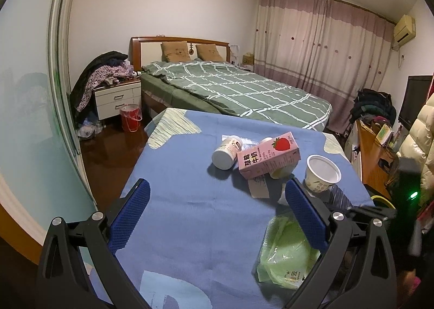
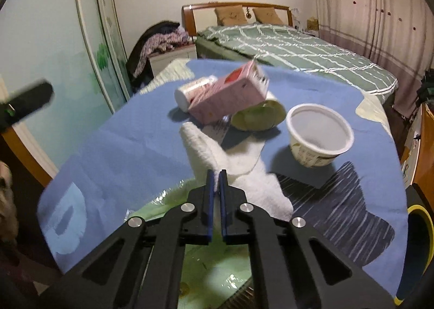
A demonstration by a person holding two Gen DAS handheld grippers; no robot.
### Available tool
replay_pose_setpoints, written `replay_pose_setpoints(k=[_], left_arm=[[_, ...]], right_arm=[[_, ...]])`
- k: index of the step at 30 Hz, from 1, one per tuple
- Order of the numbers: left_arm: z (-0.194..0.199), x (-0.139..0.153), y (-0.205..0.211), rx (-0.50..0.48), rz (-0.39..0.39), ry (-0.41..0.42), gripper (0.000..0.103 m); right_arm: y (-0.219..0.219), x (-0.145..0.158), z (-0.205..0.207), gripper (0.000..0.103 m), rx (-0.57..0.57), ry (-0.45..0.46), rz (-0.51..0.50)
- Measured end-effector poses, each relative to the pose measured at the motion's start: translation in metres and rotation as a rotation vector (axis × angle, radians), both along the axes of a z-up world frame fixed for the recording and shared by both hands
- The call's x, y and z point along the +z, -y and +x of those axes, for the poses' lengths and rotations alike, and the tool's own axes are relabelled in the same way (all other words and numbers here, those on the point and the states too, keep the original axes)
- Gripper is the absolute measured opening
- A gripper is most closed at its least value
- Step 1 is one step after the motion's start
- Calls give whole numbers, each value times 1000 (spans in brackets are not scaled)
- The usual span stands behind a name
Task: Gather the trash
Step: 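Grasp the white tissue with the right gripper, then lift the tissue, carry it over the bin and open the right gripper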
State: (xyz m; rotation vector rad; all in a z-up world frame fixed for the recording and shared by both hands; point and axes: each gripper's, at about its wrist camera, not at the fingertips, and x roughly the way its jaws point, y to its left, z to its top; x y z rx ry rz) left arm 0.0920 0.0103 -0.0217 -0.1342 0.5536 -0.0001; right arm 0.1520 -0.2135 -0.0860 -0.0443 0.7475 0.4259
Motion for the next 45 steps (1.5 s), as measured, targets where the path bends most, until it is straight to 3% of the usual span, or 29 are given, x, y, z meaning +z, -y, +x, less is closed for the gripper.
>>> replay_pose_setpoints(k=[9, 18, 24, 31, 33, 45], left_arm=[[5, -4, 11, -29, 8, -11, 98], [10, -8, 28, -69, 14, -19, 98], [13, -18, 57, -214, 65, -16, 98], [43, -63, 104, -353, 153, -141, 98], [56, -78, 117, -343, 195, -178, 98], [99, -123, 135, -304, 275, -304, 98]], right_arm=[[43, 42, -21, 4, -64, 91, 101], [68, 57, -23, 4, -103, 113, 157], [73, 56, -13, 4, -104, 98, 146], [78, 41, 3, 4, -113, 39, 126], [78, 38, 3, 4, -117, 34, 130], [93, 30, 7, 4, -127, 18, 154]])
